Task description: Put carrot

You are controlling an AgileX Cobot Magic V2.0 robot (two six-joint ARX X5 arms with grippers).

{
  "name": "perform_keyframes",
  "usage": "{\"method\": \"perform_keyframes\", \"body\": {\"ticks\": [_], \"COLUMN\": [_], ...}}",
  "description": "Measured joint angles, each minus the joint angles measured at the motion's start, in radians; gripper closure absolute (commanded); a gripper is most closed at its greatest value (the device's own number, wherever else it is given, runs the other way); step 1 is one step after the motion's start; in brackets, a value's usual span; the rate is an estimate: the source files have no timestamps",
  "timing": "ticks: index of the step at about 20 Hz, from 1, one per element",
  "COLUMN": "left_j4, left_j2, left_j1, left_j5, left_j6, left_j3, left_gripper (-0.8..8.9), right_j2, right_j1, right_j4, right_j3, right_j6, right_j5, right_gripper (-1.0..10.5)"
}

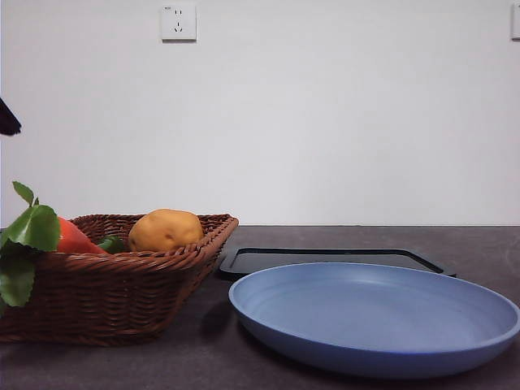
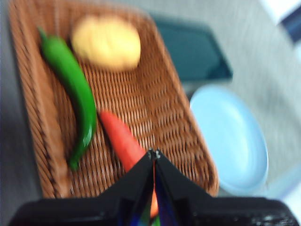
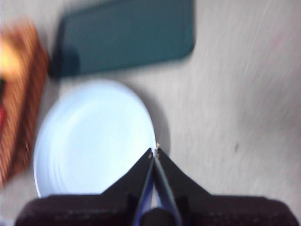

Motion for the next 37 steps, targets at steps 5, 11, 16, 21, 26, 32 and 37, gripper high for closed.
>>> {"method": "perform_keyframes", "body": {"ticks": [5,11,16,21,26,32,37], "left_j4": [0.007,0.059,0.06,0.06,0.06,0.06,0.042], "left_j2": [0.026,0.026,0.026,0.026,0.026,0.026,0.032], "left_j1": [-0.014,-0.014,-0.014,-0.014,-0.014,-0.014,-0.085], "left_j5": [0.059,0.066,0.066,0.066,0.066,0.066,0.066], "left_j6": [0.038,0.038,0.038,0.038,0.038,0.036,0.029], "left_j3": [0.007,0.008,0.008,0.008,0.008,0.008,0.008], "left_gripper": [7.16,5.42,5.42,5.42,5.42,5.38,5.13], "right_j2": [0.15,0.304,0.432,0.55,0.61,0.609,0.522], "right_j1": [0.0,0.019,0.098,0.146,0.156,0.156,0.156], "right_j4": [-0.008,0.049,0.155,0.231,0.251,0.254,0.168], "right_j3": [0.0,0.0,0.0,0.0,0.0,0.002,0.002], "right_j6": [-0.034,-0.037,-0.036,-0.031,-0.009,0.007,0.01], "right_j5": [-0.042,-0.042,-0.042,-0.042,-0.042,-0.047,-0.04], "right_gripper": [7.8,6.9,6.9,7.0,8.6,9.4,9.4]}}
